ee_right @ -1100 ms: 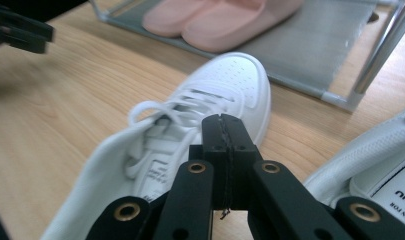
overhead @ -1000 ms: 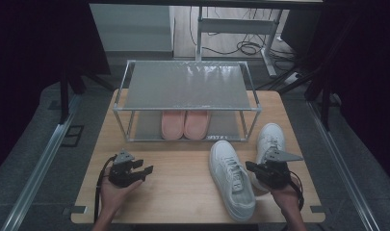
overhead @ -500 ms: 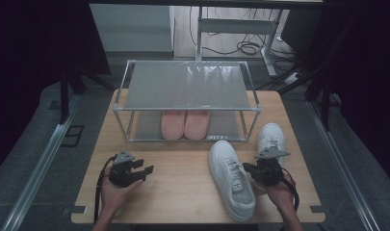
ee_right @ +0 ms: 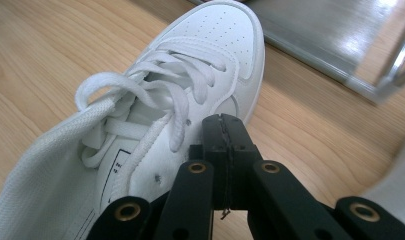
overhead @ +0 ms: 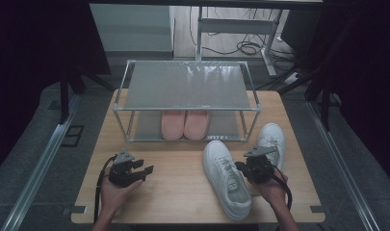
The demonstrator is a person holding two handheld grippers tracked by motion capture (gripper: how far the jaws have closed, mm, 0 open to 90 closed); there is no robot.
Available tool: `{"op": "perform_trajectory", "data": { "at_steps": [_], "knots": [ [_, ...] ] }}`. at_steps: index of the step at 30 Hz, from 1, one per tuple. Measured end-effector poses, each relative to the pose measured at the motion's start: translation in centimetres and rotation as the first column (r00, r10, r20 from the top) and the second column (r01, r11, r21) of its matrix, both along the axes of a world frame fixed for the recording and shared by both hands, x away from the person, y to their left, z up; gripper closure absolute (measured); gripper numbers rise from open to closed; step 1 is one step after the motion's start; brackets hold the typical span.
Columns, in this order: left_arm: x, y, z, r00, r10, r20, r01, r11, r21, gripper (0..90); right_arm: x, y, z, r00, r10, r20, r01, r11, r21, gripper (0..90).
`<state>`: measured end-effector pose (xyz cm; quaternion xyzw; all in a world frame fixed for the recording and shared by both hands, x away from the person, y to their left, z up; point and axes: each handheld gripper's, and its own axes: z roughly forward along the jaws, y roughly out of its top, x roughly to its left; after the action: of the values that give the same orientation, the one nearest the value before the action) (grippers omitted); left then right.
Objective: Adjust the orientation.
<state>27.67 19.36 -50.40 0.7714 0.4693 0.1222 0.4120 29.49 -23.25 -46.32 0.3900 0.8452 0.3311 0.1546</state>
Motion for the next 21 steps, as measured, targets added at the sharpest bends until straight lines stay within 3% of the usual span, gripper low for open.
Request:
{"op": "perform_trajectory", "data": {
  "at_steps": [9, 21],
  "knots": [
    [0.0, 0.1, -0.1, 1.0000, 0.005, -0.004, -0.005, 1.0000, 0.001, 48.3, 0.7, 1.7, 0.0, 0.9983, 0.058, -0.003, -0.058, 0.9983, 0.002, 90.0],
    [0.0, 0.1, -0.1, 1.0000, 0.005, -0.006, -0.005, 1.0000, 0.001, 48.3, 1.1, 2.7, -0.3, 0.9968, 0.080, 0.001, -0.080, 0.9963, 0.031, 90.0]
  ]
}}
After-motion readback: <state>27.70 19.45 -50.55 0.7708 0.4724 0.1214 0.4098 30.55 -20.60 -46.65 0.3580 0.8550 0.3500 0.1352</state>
